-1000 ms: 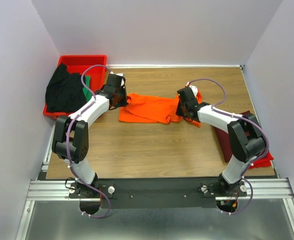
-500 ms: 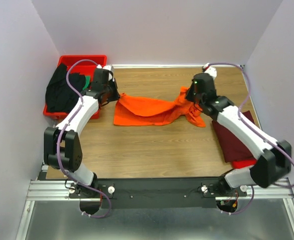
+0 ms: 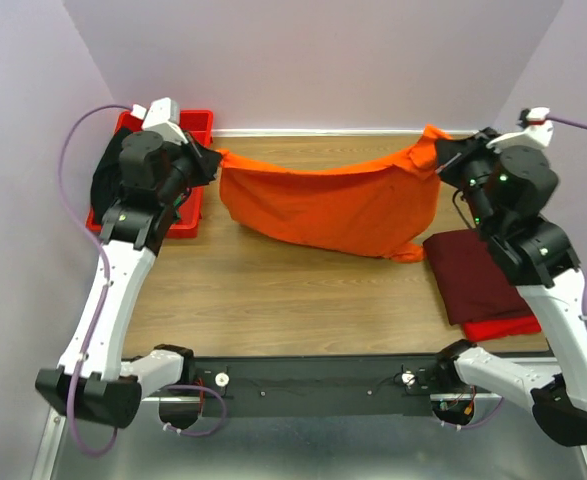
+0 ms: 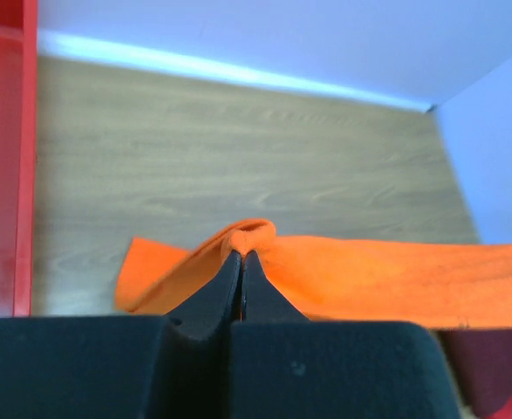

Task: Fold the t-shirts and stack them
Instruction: Flatten the tshirt out

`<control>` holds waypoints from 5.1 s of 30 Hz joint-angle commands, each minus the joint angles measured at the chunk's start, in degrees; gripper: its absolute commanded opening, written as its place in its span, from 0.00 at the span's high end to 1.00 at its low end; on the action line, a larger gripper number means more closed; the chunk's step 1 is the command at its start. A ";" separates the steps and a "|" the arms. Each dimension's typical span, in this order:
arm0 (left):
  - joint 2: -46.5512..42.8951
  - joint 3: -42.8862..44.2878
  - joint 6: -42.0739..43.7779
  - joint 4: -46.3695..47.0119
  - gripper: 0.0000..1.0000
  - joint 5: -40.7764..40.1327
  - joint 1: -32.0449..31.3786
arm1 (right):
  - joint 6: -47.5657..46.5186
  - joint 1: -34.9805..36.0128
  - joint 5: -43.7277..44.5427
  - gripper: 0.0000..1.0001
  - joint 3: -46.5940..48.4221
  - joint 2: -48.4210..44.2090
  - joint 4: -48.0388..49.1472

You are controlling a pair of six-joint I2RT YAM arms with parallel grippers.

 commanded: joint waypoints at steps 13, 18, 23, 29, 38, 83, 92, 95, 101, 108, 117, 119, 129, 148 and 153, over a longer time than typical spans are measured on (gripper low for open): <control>9.00 10.99 -10.44 16.24 1.00 -5.85 0.81 | -7.38 -5.07 -0.35 0.99 22.23 24.36 7.28; 29.46 28.24 -8.86 24.87 1.00 -5.86 3.70 | -2.63 -15.72 -15.24 1.00 38.76 45.67 16.01; 46.73 55.43 -11.93 24.09 1.00 6.44 7.22 | -8.07 -16.35 -18.51 0.99 64.91 58.65 16.02; 46.94 63.32 -13.25 29.42 1.00 9.87 9.95 | -10.45 -16.26 -19.56 0.99 59.66 52.44 23.39; 35.86 31.96 -11.58 32.42 1.00 12.07 10.39 | -2.83 -16.35 -15.87 0.99 18.33 32.31 26.65; 19.68 -26.44 -10.62 11.08 0.69 -13.75 6.18 | 5.63 -12.93 -18.34 0.34 -37.71 14.98 14.88; 21.43 -25.91 -13.52 8.44 0.59 -20.70 1.25 | 2.21 -6.77 -9.02 0.34 -32.52 19.63 10.04; 22.05 -26.09 -13.87 8.17 0.57 -21.58 0.64 | 1.94 -6.50 -5.77 0.34 -32.16 20.95 9.07; 23.11 -26.62 -14.84 8.52 0.57 -20.54 0.55 | 5.27 -6.59 -2.34 0.34 -32.95 22.63 8.46; 21.96 -27.23 -14.31 8.96 0.57 -19.39 0.55 | 11.25 -11.50 -4.53 0.31 -39.01 19.29 8.37; 21.26 -27.14 -13.69 9.23 0.57 -17.28 0.55 | 14.41 -22.40 -5.76 0.32 -41.83 19.72 8.46; 21.17 -27.32 -13.52 9.40 0.57 -17.28 0.55 | 15.38 -24.95 -6.46 0.33 -42.36 19.81 8.37; 21.79 -27.76 -13.17 10.19 0.57 -15.87 0.63 | 14.51 -35.51 -9.19 0.33 -46.05 15.95 8.37; 21.96 -26.71 -13.87 7.91 0.57 -17.98 0.63 | 1.24 -10.13 -0.77 0.40 -32.70 15.67 2.49; 22.49 -26.35 -13.61 7.74 0.58 -17.90 0.63 | -1.22 -1.15 3.90 0.45 -29.18 19.19 0.55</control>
